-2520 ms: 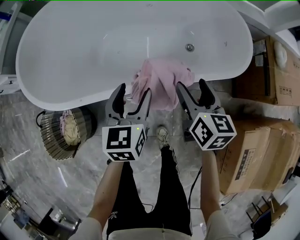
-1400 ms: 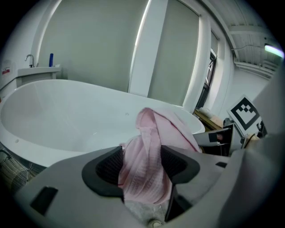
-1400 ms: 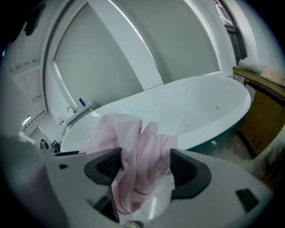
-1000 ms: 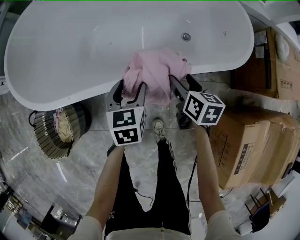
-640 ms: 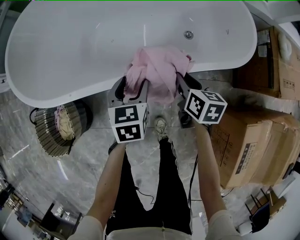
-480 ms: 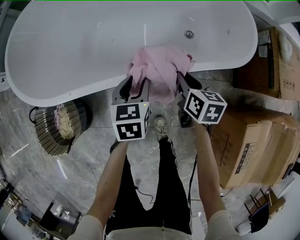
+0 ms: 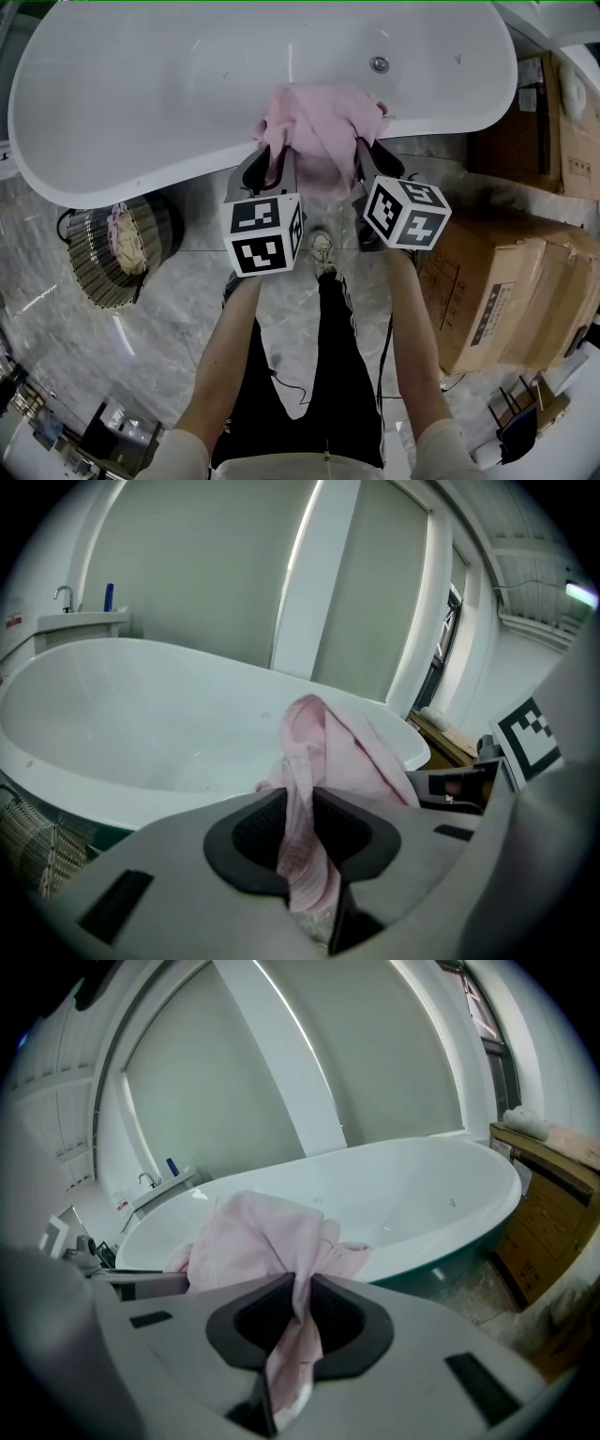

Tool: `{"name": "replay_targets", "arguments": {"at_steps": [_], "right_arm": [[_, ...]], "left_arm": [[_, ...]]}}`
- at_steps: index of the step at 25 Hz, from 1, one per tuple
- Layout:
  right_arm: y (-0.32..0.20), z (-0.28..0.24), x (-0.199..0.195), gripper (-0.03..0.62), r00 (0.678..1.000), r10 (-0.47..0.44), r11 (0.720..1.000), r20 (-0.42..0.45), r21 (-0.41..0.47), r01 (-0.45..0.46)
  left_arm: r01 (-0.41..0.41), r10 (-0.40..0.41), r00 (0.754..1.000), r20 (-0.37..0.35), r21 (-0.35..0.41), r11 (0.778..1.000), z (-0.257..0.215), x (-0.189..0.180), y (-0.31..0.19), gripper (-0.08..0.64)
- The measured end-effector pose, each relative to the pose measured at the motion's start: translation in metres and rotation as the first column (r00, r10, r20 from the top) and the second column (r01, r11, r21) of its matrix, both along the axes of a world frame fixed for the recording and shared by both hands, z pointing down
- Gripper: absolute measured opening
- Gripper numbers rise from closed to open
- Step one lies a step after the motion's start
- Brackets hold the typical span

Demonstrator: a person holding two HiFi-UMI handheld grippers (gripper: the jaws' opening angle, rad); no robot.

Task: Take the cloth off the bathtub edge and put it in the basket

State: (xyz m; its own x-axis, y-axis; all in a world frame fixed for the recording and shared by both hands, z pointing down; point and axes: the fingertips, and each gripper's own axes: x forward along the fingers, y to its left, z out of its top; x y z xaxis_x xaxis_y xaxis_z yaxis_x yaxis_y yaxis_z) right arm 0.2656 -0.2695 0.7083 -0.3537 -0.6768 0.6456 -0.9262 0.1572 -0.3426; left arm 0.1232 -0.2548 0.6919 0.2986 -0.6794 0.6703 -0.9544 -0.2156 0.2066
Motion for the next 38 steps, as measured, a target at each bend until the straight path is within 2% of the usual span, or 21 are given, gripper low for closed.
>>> {"name": "replay_targets", "arguments": {"at_steps": [7, 11, 15, 22, 27, 31, 35, 38], "right_arm": [[0.002, -0.004, 0.0, 0.054, 1.0, -0.007, 1.0, -0.03, 0.027, 0.008], [0.003, -0.014, -0.001, 0.051, 0.996, -0.003, 0.997, -0.086, 0.072, 0.009], [0.002, -0.029, -0.002, 0.049, 0.996, -0.012, 0.996, -0.094, 0.091, 0.021], [-0.011, -0.078, 0.0, 0.048, 0.994, -0.012, 0.99, -0.113, 0.138, 0.027], [-0.028, -0.146, 0.0, 0.048, 0.992, -0.002, 0.977, -0.124, 0.21, 0.029], [-0.036, -0.227, -0.001, 0.048, 0.992, 0.016, 0.958, -0.129, 0.286, 0.022], [-0.051, -0.329, -0.008, 0.048, 0.99, 0.037, 0.915, -0.133, 0.403, 0.02], [-0.053, -0.41, -0.014, 0.048, 0.991, 0.057, 0.872, -0.12, 0.49, 0.009]], "left_arm": [[-0.008, 0.007, 1.0, 0.01, 0.037, 0.999, -0.004, 0.0, 0.002, 0.067], [-0.009, 0.01, 1.0, -0.009, 0.023, 1.0, -0.006, -0.002, 0.001, 0.057], [-0.02, 0.02, 1.0, 0.002, 0.027, 0.999, -0.013, -0.002, 0.001, 0.052], [-0.019, 0.02, 1.0, -0.01, 0.076, 0.997, -0.056, -0.001, -0.017, 0.049], [-0.022, 0.026, 0.999, -0.023, 0.154, 0.988, -0.122, -0.001, -0.038, 0.048], [-0.021, 0.029, 0.999, -0.029, 0.232, 0.973, -0.201, -0.002, -0.051, 0.048], [-0.02, 0.035, 0.999, -0.036, 0.345, 0.939, -0.297, -0.008, -0.066, 0.048], [-0.029, 0.049, 0.998, -0.034, 0.431, 0.902, -0.376, -0.013, -0.067, 0.048]]}}
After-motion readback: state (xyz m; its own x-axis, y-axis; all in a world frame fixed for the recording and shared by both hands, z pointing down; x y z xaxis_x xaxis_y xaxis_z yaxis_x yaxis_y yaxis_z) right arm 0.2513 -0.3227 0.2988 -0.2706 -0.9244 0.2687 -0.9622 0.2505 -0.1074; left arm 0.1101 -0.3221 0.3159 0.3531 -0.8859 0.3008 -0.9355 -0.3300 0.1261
